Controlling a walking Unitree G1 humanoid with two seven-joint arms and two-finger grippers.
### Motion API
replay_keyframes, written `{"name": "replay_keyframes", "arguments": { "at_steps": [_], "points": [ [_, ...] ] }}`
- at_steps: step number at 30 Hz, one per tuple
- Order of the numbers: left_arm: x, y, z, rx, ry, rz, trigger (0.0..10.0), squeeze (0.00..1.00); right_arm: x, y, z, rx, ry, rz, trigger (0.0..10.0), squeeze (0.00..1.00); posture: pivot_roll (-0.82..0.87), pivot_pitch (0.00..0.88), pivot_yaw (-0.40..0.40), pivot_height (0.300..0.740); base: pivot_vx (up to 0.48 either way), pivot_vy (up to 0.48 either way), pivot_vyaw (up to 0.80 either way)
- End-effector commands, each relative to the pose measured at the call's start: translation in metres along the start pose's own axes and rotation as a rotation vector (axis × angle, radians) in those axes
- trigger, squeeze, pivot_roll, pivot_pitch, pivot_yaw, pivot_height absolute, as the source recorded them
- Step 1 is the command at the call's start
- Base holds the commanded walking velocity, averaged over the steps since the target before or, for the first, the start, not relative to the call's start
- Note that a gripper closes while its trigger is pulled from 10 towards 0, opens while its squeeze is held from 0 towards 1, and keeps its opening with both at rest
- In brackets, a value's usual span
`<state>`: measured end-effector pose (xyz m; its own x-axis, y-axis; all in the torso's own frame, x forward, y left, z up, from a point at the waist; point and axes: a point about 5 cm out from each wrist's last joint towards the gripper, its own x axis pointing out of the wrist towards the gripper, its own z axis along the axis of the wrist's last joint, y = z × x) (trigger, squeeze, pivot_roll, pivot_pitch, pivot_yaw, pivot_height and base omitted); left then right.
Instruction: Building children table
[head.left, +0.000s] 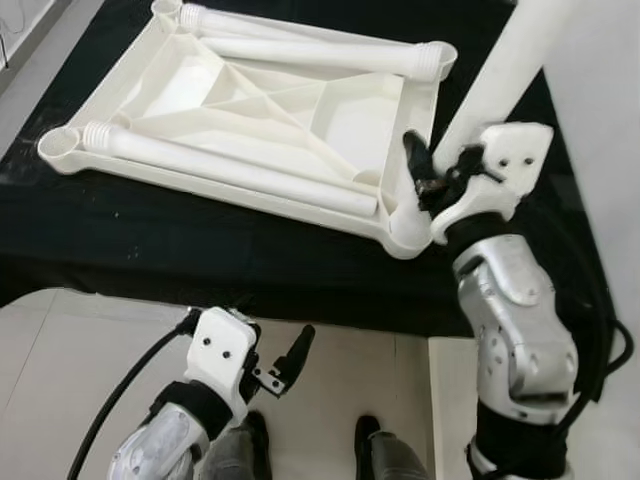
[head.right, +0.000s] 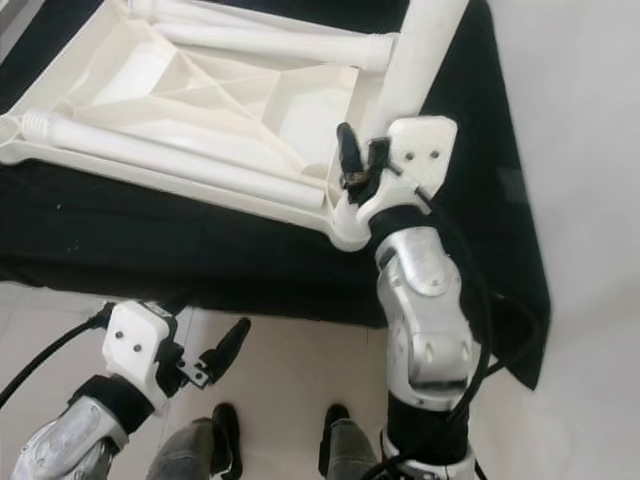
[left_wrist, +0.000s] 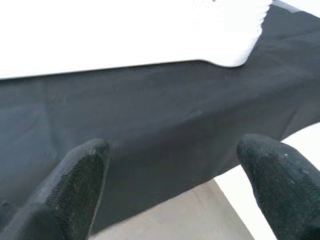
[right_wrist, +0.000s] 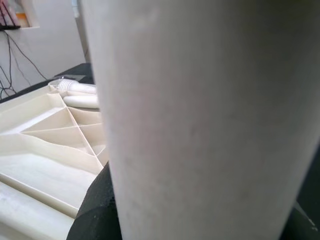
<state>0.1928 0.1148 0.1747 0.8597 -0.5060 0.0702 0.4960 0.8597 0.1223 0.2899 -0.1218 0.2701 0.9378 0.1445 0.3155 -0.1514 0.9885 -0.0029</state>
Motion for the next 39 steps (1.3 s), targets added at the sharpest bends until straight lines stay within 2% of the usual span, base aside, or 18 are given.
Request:
{"name": "replay_keyframes", "arguments": {
  "at_steps": [1, 6, 8, 9, 10, 11, 12, 15, 16, 17, 20, 23, 25, 27, 28, 34, 35, 39],
  "points": [
    [-0.001, 0.002, -0.006, 0.009, 0.022, 0.013, 10.0, 0.0, -0.009, -0.006, -0.057, 0.02, 0.301, -0.086, 10.0, 0.0, -0.01, 0.347, -0.005, 0.74, 0.0, 0.0, 0.0],
    [0.003, 0.013, -0.006, 0.02, 0.021, 0.082, 10.0, 0.0, -0.011, 0.0, -0.055, 0.025, 0.317, -0.122, 10.0, 0.0, -0.01, 0.331, -0.003, 0.74, 0.0, 0.0, 0.0],
    [0.01, 0.033, 0.0, 0.073, -0.006, 0.162, 10.0, 0.0, -0.008, 0.001, -0.055, 0.02, 0.309, -0.123, 10.0, 0.0, 0.0, 0.306, 0.001, 0.74, 0.0, 0.0, 0.0],
    [0.01, 0.033, 0.0, 0.073, -0.006, 0.162, 10.0, 0.0, -0.008, 0.001, -0.055, 0.02, 0.309, -0.123, 10.0, 0.0, 0.0, 0.306, 0.001, 0.74, 0.0, 0.0, 0.0],
    [0.021, 0.057, 0.015, 0.102, -0.068, 0.223, 10.0, 0.0, -0.004, 0.001, -0.056, 0.015, 0.298, -0.114, 10.0, 0.0, 0.0, 0.294, 0.004, 0.74, 0.0, 0.0, 0.0],
    [0.028, 0.066, 0.026, 0.105, -0.108, 0.223, 10.0, 0.0, -0.001, 0.001, -0.056, 0.015, 0.293, -0.107, 10.0, 0.0, 0.01, 0.281, 0.004, 0.74, 0.0, 0.0, 0.0],
    [0.028, 0.066, 0.026, 0.105, -0.108, 0.223, 10.0, 0.0, -0.001, 0.001, -0.056, 0.015, 0.293, -0.107, 10.0, 0.0, 0.01, 0.281, 0.004, 0.74, 0.0, 0.0, 0.0],
    [0.04, 0.078, 0.051, 0.108, -0.194, 0.194, 10.0, 0.0, 0.002, 0.002, -0.056, 0.016, 0.284, -0.092, 10.0, 0.0, 0.01, 0.273, 0.005, 0.74, 0.0, 0.0, 0.0],
    [0.057, 0.087, 0.088, 0.12, -0.31, 0.124, 10.0, 0.0, 0.006, 0.006, -0.055, 0.014, 0.271, -0.069, 10.0, 0.0, 0.01, 0.261, 0.006, 0.74, 0.0, 0.0, 0.0],
    [0.066, 0.088, 0.109, 0.109, -0.373, 0.073, 10.0, 0.0, 0.008, 0.008, -0.054, 0.016, 0.265, -0.061, 10.0, 0.0, 0.01, 0.256, 0.008, 0.74, 0.0, 0.0, 0.0],
    [0.07, 0.088, 0.121, 0.101, -0.408, 0.041, 10.0, 0.0, 0.009, 0.009, -0.054, 0.018, 0.262, -0.057, 10.0, 0.0, 0.01, 0.256, 0.008, 0.74, 0.0, 0.0, 0.0],
    [0.093, 0.067, 0.171, 0.021, -0.533, -0.266, 10.0, 0.0, 0.015, 0.014, -0.054, 0.024, 0.253, -0.032, 10.0, 0.0, 0.02, 0.233, 0.011, 0.74, 0.0, 0.0, 0.0],
    [0.105, 0.053, 0.189, -0.015, -0.545, -0.464, 10.0, 0.0, 0.018, 0.019, -0.053, 0.027, 0.246, -0.013, 10.0, 0.0, 0.02, 0.225, 0.018, 0.74, 0.0, 0.0, 0.0],
    [0.109, 0.049, 0.194, -0.027, -0.545, -0.527, 10.0, 0.0, 0.019, 0.02, -0.053, 0.029, 0.243, -0.005, 10.0, 0.0, 0.02, 0.223, 0.02, 0.74, 0.0, 0.0, 0.0],
    [0.118, 0.042, 0.203, -0.067, -0.539, -0.643, 10.0, 0.0, 0.021, 0.025, -0.052, 0.037, 0.233, 0.012, 10.0, 0.0, 0.02, 0.22, 0.026, 0.74, 0.0, 0.0, 0.0],
    [0.128, 0.037, 0.216, -0.095, -0.523, -0.742, 10.0, 0.0, 0.023, 0.03, -0.049, 0.046, 0.219, 0.026, 10.0, 0.0, 0.02, 0.22, 0.038, 0.74, 0.0, 0.0, 0.0],
    [0.141, 0.036, 0.223, -0.07, -0.496, -0.759, 10.0, 0.0, 0.024, 0.033, -0.047, 0.051, 0.204, 0.04, 10.0, 0.0, 0.02, 0.222, 0.041, 0.74, 0.0, 0.0, 0.0],
    [0.151, 0.032, 0.229, -0.042, -0.486, -0.754, 10.0, 0.0, 0.025, 0.036, -0.045, 0.055, 0.195, 0.047, 10.0, 0.0, 0.02, 0.222, 0.041, 0.74, 0.0, 0.0, 0.0]
  ]
}}
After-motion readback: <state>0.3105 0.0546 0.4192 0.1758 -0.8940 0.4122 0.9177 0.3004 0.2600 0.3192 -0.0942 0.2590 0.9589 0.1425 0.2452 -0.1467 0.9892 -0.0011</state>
